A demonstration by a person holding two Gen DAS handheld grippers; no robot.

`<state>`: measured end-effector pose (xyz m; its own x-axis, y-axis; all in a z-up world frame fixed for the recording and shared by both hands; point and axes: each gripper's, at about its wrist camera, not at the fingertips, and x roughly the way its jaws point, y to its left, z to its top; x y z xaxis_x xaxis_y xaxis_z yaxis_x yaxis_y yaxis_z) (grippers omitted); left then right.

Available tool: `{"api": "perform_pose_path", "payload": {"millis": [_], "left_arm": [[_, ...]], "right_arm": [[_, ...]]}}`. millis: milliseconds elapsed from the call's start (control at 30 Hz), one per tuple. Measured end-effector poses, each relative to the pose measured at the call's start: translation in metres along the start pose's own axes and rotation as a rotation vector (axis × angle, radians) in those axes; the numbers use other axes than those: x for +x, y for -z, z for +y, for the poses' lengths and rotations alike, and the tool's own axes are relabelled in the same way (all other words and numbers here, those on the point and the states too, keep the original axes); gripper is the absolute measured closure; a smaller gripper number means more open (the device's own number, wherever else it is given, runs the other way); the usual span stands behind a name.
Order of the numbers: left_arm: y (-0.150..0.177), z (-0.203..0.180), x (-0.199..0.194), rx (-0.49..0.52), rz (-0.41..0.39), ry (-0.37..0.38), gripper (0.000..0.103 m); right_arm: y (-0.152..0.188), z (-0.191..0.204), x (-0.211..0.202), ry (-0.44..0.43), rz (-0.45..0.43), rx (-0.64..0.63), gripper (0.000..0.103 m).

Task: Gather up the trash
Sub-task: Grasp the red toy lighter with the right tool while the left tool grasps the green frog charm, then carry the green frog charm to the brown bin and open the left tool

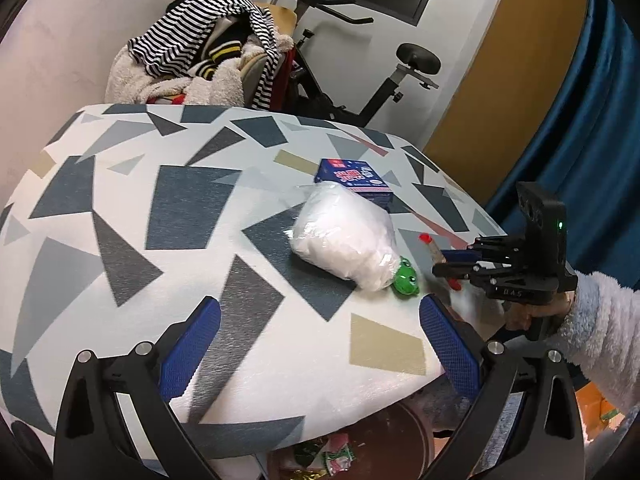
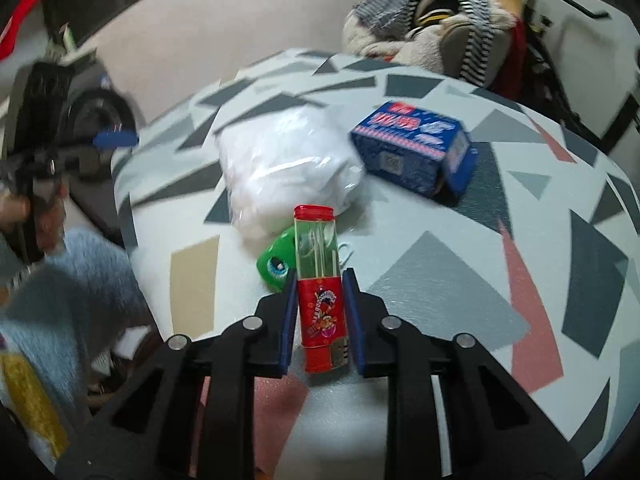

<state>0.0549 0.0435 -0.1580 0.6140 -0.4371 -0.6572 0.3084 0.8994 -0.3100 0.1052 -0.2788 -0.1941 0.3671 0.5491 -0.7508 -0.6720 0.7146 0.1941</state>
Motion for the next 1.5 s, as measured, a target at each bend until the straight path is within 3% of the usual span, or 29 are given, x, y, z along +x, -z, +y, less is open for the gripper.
{"api": "perform_pose_path", "payload": {"millis": [200,267,500,933,967,1067,1233,1500], "left_arm": [[0.007,-0.031,0.028,0.016,0.085,0.120,0.039],[0.011,-0.045,0.044,0.022,0.131,0.160,0.042],[0.008,-0.078,0.109,0.013,0.235,0.160,0.047],[-0.016,-0.086,0.156,0.014,0.256,0.038,0.052],[-0.017,-0.087,0.157,0.022,0.246,0.032,0.053],[-0.018,-0.087,0.160,0.028,0.246,0.013,0.075],[-0.014,-0.090,0.145,0.070,0.224,0.071,0.077],[0.004,-0.093,0.068,0.135,0.151,0.139,0.077]], "right_arm": [[0.009,-0.011,-0.013,0.013,-0.061,0.124,0.078],[0.011,-0.012,-0.016,0.027,-0.064,0.136,0.078],[0.019,-0.017,-0.028,0.032,-0.083,0.159,0.078],[0.034,-0.031,-0.045,0.049,-0.104,0.184,0.078],[0.036,-0.032,-0.047,0.051,-0.105,0.186,0.078],[0.039,-0.032,-0.048,0.051,-0.104,0.192,0.078],[0.041,-0.027,-0.051,0.052,-0.105,0.195,0.078],[0.043,-0.001,-0.061,0.037,-0.117,0.183,0.078]]}}
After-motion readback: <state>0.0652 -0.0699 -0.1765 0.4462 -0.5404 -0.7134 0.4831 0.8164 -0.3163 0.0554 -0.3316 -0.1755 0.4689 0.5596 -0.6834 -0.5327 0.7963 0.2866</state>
